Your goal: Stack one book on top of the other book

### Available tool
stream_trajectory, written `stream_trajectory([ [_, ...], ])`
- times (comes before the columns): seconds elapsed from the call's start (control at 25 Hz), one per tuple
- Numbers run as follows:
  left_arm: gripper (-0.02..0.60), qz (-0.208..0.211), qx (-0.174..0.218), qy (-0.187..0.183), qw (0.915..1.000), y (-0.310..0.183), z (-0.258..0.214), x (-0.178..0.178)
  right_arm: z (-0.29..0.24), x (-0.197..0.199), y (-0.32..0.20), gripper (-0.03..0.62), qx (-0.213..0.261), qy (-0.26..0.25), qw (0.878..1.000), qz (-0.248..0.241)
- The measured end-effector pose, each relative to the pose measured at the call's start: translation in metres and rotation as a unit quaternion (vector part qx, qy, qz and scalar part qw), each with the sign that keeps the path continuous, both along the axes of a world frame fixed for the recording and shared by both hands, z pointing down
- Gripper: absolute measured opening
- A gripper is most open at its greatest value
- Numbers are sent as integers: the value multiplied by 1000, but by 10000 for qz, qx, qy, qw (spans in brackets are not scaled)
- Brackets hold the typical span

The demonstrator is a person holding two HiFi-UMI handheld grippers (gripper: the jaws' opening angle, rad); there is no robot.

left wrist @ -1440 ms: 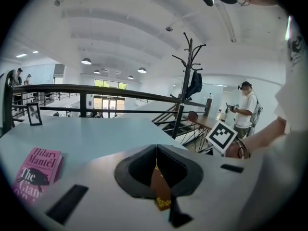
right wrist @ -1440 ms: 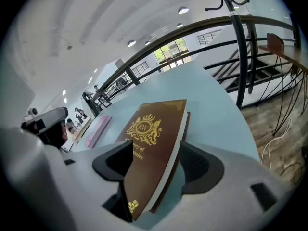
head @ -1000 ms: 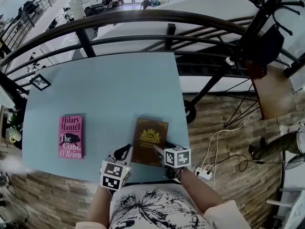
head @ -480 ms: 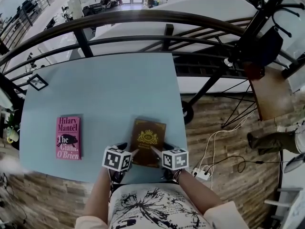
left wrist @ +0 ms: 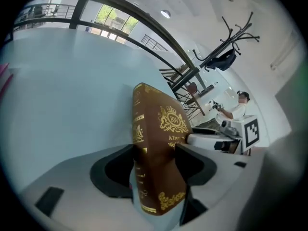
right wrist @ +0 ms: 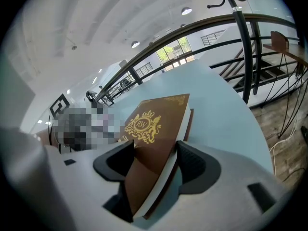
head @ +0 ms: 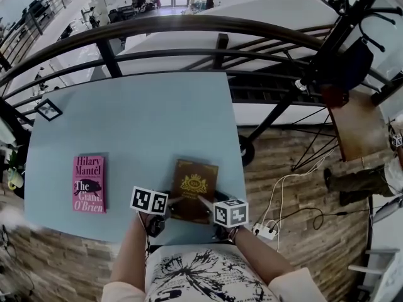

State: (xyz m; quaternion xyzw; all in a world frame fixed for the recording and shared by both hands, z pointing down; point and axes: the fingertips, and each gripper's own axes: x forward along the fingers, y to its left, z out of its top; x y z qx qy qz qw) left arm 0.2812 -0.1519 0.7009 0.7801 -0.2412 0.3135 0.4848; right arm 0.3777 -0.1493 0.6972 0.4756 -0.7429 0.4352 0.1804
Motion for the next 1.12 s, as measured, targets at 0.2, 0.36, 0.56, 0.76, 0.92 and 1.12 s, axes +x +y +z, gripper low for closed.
stream_trajectory([
  [0.2, 242, -91, 85, -129, 9998, 0, 0, 0, 0, 0, 0, 273, -46, -27, 10000, -8],
  [0.36, 242, -323, 168, -117, 9993, 4, -2, 1, -2, 1, 0, 255, -96, 123, 9999, 1],
  [0.56, 242, -392, 392, -218, 9982, 6, -13, -9, -15, -9, -2, 245, -18, 264, 9996, -135],
  [0.76, 242, -747, 714, -18, 9946, -5, -35, -25, -38, -23, -17, 241, 188, 277, 9992, -203],
  [0.92, 242, -841, 834, 31, 9930, -11, -48, -54, -53, -53, -26, 236, 310, 292, 9989, -179],
  [1.12, 242, -910, 1013, 39, 9907, -26, -68, -118, -72, -116, -40, 236, 425, 228, 9987, -144],
])
